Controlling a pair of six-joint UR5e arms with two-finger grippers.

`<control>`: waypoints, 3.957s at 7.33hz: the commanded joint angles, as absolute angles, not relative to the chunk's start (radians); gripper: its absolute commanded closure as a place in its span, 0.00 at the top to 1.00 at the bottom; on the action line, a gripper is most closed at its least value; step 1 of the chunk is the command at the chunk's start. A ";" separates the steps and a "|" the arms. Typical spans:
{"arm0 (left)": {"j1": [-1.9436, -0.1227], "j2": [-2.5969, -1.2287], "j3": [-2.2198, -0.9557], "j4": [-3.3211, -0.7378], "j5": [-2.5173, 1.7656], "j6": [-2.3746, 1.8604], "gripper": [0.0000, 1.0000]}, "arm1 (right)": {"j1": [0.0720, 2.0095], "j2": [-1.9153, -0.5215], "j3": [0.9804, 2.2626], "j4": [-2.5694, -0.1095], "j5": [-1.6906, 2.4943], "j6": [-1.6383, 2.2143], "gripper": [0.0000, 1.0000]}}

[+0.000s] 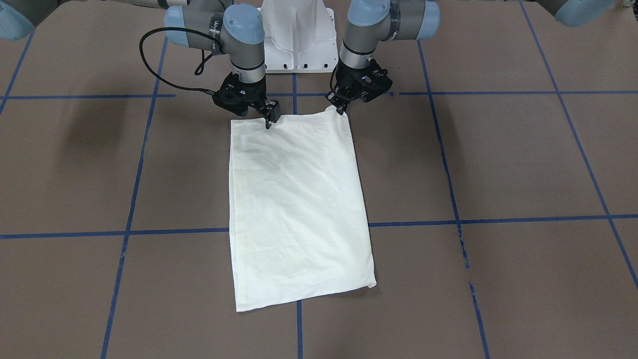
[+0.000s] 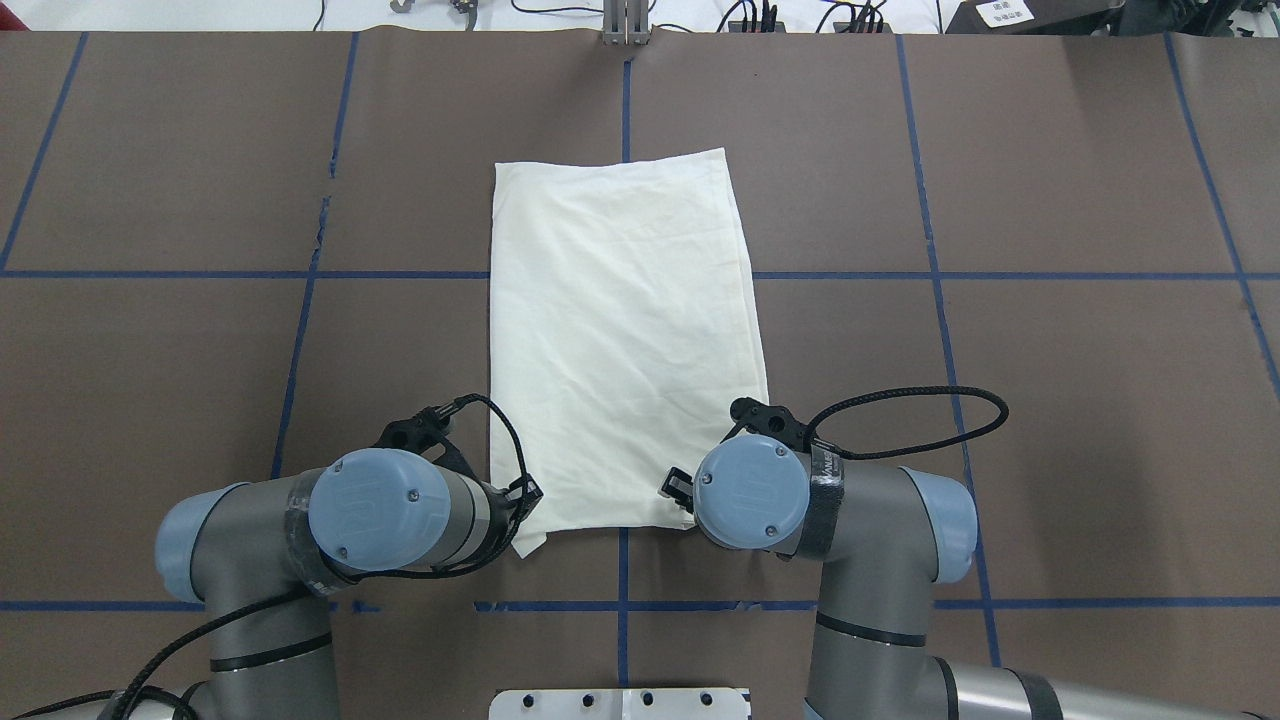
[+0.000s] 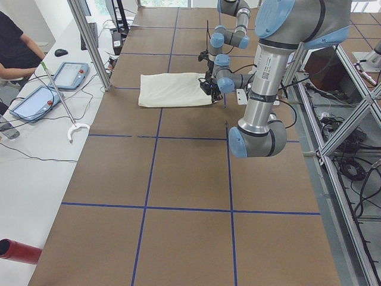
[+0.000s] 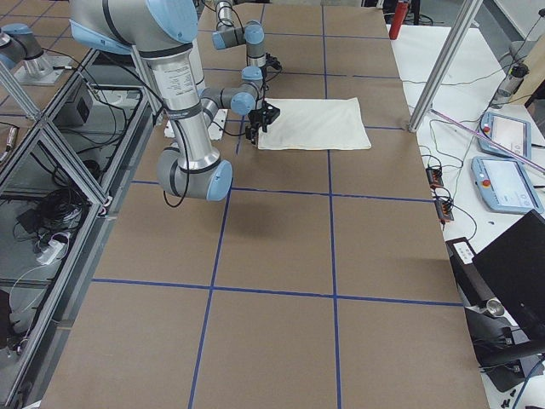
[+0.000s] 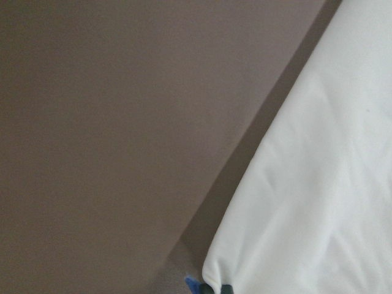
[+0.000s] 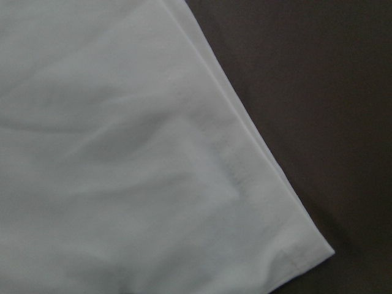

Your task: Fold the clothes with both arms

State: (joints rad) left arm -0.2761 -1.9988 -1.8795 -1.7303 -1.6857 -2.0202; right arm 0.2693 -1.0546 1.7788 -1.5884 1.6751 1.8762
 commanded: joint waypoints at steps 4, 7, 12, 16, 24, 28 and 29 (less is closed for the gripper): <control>-0.279 -1.999 -1.879 -1.732 -1.681 -2.020 0.00 | 0.272 -1.051 1.792 -1.582 1.674 1.878 1.00; -0.279 -1.999 -1.879 -1.732 -1.681 -2.020 0.00 | 0.270 -1.055 1.784 -1.551 1.671 1.878 1.00; -0.279 -1.999 -1.878 -1.732 -1.680 -2.020 0.00 | 0.268 -1.055 1.773 -1.549 1.671 1.875 1.00; -0.279 -1.999 -1.872 -1.732 -1.677 -2.020 0.00 | 0.267 -1.052 1.773 -1.549 1.672 1.875 0.34; -0.285 -2.000 -1.878 -1.732 -1.678 -1.999 0.00 | 0.285 -1.034 1.778 -1.548 1.678 1.871 0.00; -0.279 -1.991 -1.974 -1.717 -1.684 -1.997 0.00 | 0.288 -1.038 1.869 -1.551 1.689 1.870 0.00; -0.272 -1.964 -2.029 -1.679 -1.684 -1.996 0.00 | 0.275 -1.078 1.949 -1.551 1.692 1.870 0.00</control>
State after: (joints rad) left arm -0.2793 -1.9858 -1.9688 -1.7107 -1.6841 -1.9969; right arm 0.2843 -1.0413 1.8647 -1.5502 1.6859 1.8708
